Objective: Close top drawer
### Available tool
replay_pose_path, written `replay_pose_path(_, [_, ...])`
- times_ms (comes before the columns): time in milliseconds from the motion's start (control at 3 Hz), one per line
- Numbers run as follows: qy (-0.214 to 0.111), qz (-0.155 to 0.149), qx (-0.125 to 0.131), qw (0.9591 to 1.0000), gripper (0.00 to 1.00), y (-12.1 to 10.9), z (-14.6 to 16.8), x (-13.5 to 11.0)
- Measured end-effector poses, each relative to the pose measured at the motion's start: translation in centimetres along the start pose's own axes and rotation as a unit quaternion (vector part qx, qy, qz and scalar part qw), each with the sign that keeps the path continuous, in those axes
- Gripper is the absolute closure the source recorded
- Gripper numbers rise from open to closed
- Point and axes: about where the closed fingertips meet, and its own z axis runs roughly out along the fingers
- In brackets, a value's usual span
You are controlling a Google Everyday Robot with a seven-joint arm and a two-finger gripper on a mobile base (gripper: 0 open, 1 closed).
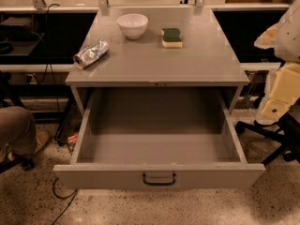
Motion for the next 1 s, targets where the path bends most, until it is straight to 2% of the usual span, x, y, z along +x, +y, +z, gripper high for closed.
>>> replay_pose_path(333, [0.0,0.0,0.0,1.0,0.0,0.0,0.0,0.0])
replay_pose_path(667, [0.01,0.039,-0.021,0.999,0.0,1.2,1.7,1.6])
replay_pose_path(1000, [0.026,0.124,-0.067,0.9898,0.0,4.2,6.1,4.8])
